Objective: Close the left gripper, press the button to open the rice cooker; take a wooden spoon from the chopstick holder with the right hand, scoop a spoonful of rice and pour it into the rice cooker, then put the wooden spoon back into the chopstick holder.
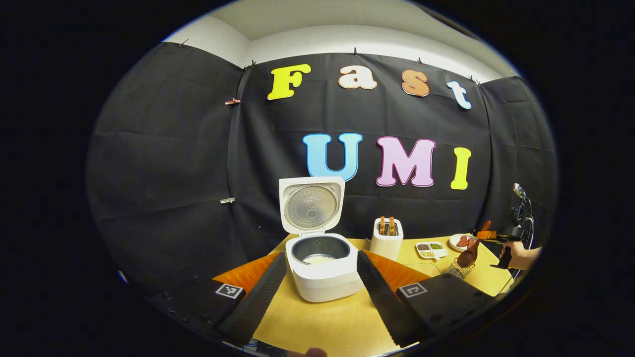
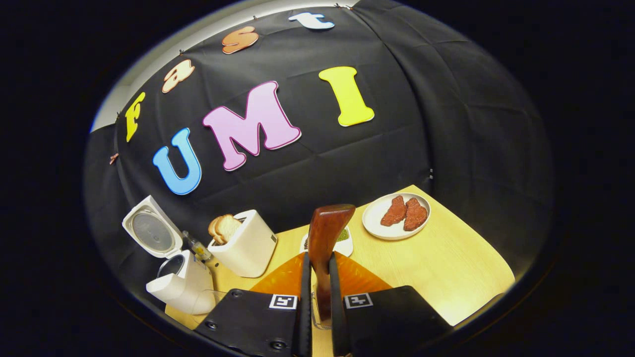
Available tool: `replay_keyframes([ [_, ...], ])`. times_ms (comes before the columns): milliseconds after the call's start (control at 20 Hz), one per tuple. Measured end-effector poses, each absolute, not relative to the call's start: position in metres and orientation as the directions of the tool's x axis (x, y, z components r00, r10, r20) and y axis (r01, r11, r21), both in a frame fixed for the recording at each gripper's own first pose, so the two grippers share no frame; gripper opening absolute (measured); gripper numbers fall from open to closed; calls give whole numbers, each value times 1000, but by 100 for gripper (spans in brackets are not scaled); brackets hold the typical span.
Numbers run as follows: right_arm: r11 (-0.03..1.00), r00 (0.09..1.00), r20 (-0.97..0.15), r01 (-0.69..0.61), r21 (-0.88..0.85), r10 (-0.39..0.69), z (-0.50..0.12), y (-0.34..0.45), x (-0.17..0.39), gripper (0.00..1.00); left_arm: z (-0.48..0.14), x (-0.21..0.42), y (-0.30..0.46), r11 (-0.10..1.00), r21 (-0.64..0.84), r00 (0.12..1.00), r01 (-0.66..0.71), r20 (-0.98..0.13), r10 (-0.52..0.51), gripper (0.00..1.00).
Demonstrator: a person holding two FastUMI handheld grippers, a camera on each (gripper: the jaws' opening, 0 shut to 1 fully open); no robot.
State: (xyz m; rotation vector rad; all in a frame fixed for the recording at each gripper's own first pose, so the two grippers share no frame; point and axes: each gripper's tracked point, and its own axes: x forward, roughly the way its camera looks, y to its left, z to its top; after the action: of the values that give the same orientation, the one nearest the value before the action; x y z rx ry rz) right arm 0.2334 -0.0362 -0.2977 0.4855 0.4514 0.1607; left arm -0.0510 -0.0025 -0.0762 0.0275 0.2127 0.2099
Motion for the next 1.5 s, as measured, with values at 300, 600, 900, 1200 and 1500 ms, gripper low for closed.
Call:
replay_keyframes([
  [300,879,839,-469,-23,477,277,-343,-30,234,20,-76,-56,-8,973,61,950,-224,-210,232,98],
  [600,875,802,-543,57,481,247,-353,-50,225,41,-72,-54,-8,975,49,954,-217,-200,222,98],
  [900,878,799,-573,129,461,183,-342,-73,186,80,-69,-45,-5,985,25,967,-173,-187,175,98],
  [1200,928,856,-512,131,349,72,-290,-97,144,96,-50,-22,3,993,36,983,-113,-141,117,98],
  [1500,965,917,-398,77,249,30,-219,-100,110,99,-13,30,28,996,21,994,-85,-61,86,98],
])
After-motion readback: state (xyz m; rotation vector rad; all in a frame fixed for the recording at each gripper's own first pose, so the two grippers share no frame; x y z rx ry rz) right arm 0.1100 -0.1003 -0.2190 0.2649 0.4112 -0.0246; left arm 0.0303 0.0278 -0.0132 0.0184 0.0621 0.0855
